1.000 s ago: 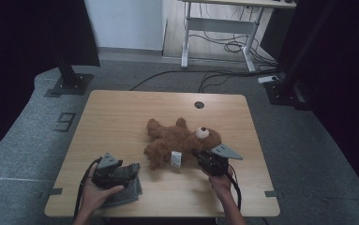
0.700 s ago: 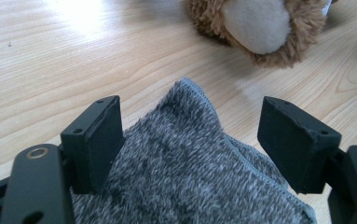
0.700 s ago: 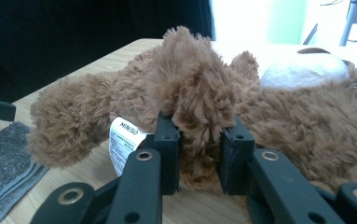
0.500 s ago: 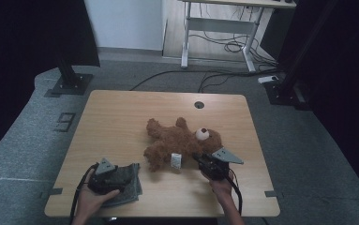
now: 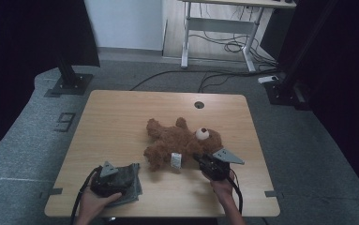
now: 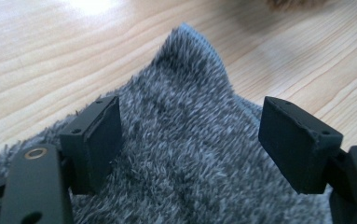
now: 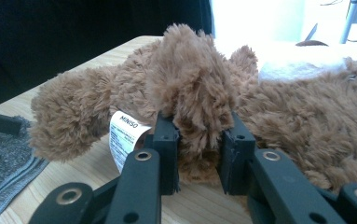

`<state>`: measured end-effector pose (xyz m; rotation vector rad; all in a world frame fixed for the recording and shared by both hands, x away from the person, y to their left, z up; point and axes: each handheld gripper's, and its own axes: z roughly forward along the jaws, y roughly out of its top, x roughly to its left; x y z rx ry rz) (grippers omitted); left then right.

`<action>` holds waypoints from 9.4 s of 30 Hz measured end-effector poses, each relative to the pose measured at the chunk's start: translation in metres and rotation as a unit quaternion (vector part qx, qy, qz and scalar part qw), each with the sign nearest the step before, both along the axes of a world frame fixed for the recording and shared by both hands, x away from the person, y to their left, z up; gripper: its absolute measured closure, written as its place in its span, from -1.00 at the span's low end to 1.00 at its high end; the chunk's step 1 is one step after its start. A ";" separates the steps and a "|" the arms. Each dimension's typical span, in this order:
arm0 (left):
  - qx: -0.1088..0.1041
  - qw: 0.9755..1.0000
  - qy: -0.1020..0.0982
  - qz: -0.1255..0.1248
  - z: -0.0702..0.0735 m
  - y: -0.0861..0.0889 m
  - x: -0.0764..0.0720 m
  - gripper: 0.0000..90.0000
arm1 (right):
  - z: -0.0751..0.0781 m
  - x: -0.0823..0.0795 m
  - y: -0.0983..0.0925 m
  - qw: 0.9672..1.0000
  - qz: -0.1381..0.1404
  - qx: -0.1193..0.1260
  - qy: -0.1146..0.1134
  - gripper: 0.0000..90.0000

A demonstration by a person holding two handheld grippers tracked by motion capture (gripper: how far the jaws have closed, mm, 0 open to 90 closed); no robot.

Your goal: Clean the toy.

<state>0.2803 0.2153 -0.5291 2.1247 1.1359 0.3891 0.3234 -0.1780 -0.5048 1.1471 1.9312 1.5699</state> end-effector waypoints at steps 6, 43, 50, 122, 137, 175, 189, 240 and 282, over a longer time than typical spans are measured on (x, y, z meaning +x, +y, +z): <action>0.026 1.000 0.003 0.004 -0.009 -0.006 0.002 -0.46 | 0.000 0.000 0.000 1.000 0.000 -0.002 -0.002 0.59; -0.113 0.985 -0.122 -0.045 0.082 -0.034 0.013 0.65 | -0.004 0.001 -0.002 1.000 0.005 0.010 0.004 0.59; -0.100 0.987 -0.101 -0.077 0.083 -0.088 0.051 0.65 | -0.004 0.002 -0.003 1.000 0.007 0.015 0.007 0.60; -0.073 0.996 -0.048 0.017 0.031 -0.052 0.068 0.65 | -0.010 -0.002 -0.012 0.999 0.019 0.033 0.028 0.66; -0.080 0.988 -0.114 -0.068 0.097 -0.134 0.084 0.64 | -0.009 -0.003 -0.009 0.998 0.031 0.037 0.026 0.66; -0.080 0.992 -0.062 -0.079 0.062 -0.114 0.077 0.64 | -0.028 0.019 -0.033 0.998 0.026 -0.018 0.062 0.38; -0.081 0.982 -0.083 -0.147 0.099 -0.187 0.078 0.63 | -0.029 0.022 -0.037 0.998 0.015 0.008 0.068 0.42; -0.064 0.987 -0.027 -0.145 0.029 -0.202 0.066 0.67 | -0.033 0.026 -0.048 0.996 0.027 0.027 0.083 0.52; -0.107 0.993 -0.037 -0.018 0.051 -0.062 0.082 0.67 | -0.042 0.011 -0.045 0.990 0.050 -0.040 0.125 0.56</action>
